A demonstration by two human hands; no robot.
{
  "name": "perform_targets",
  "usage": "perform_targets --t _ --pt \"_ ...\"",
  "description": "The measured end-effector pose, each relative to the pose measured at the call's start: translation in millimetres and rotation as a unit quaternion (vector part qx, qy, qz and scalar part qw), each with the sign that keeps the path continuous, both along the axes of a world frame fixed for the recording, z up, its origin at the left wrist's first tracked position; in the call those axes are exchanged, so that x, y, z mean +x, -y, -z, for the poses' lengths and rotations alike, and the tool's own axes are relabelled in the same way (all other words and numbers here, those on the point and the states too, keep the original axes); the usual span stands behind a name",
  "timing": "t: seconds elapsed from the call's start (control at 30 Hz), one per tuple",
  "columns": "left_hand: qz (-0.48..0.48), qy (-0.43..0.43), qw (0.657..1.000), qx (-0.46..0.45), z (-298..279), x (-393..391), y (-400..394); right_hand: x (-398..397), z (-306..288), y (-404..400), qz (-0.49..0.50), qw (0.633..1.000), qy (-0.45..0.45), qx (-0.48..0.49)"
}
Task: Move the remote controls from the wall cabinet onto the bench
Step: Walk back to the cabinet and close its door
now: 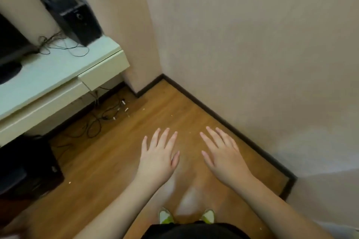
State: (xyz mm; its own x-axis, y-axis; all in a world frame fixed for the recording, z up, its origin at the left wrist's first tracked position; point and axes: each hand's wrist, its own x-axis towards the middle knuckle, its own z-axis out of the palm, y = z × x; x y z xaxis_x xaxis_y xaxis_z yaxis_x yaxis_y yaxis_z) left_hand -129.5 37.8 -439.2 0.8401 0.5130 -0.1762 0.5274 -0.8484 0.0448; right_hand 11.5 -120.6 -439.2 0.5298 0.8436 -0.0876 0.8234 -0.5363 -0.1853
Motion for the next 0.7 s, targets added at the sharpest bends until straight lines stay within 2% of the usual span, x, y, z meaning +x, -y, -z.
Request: perform_targets --t 0.17,0.43,0.7 --pt "-0.088 0.028 0.996 0.000 -7.2 -57.2 -38.4 -26.9 -3.8 -73.8 -0.091 0.996 0.013 0.010" --pt "-0.202 0.038 0.978 0.028 -18.5 -147.1 -83.3 -97.5 -19.7 -156.1 -0.180 0.983 -0.014 0.043" --pt "-0.232 0.068 0.970 0.037 -26.2 -182.1 -111.4 -123.8 -30.7 -192.3 -0.214 0.976 0.010 0.035"
